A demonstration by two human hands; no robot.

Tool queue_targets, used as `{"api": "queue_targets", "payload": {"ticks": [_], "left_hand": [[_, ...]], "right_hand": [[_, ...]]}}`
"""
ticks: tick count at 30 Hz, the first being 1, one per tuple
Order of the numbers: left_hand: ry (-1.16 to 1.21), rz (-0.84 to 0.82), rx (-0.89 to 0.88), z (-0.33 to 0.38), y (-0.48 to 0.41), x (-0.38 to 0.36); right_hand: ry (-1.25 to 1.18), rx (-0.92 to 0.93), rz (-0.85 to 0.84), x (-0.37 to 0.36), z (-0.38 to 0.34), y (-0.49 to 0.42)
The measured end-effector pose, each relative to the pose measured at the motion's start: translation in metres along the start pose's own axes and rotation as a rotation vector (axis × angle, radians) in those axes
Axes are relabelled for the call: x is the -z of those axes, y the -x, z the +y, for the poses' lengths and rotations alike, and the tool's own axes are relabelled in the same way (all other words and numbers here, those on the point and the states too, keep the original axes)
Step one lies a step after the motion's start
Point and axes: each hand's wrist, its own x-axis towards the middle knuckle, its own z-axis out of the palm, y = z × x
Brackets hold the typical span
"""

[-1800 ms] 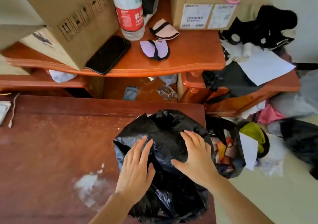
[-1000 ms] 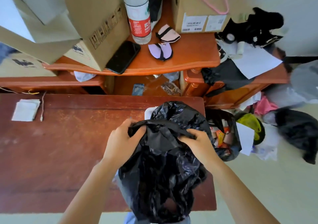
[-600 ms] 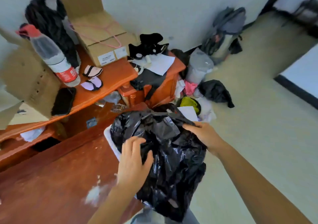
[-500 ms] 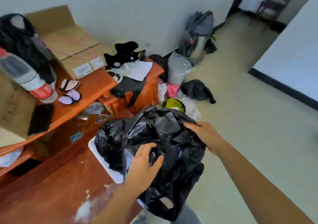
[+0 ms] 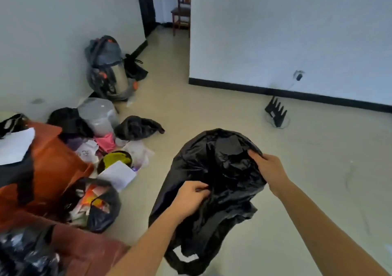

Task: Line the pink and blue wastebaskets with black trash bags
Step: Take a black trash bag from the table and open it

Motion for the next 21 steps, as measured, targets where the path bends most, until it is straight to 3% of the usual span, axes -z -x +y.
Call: {"api": "queue_targets", "payload": {"ticks": [4, 8, 13, 15, 17, 19, 21], "left_hand": [[-0.217, 0.180, -0.214, 0.081, -0.046, -0.043], [-0.314, 0.139, -0.248, 0.152, -0.114, -0.084], [-0.391, 0.098, -0.352, 0.243, -0.213, -0.168], [-0.370, 0.010, -0.490, 0.287, -0.247, -0.219], [-0.380, -0.198, -0.607, 0.333, -0.276, -0.276], [-0.575, -0.367, -0.645, 0.372, -0.309, -0.332], [-0.794, -0.385, -0.744, 0.406, -0.351, -0.379]], "right_hand": [[-0.048, -0.029, 0.260, 0.113, 0.030, -0.055], [-0.172, -0.095, 0.420, 0.202, 0.041, -0.100], [-0.321, -0.150, 0.476, 0.293, 0.040, -0.175], [-0.373, -0.152, 0.507, 0.333, 0.035, -0.215], [-0.413, -0.166, 0.538, 0.375, 0.030, -0.258], [-0.463, -0.203, 0.567, 0.420, 0.024, -0.301], [-0.561, -0.244, 0.549, 0.465, 0.016, -0.337]]}}
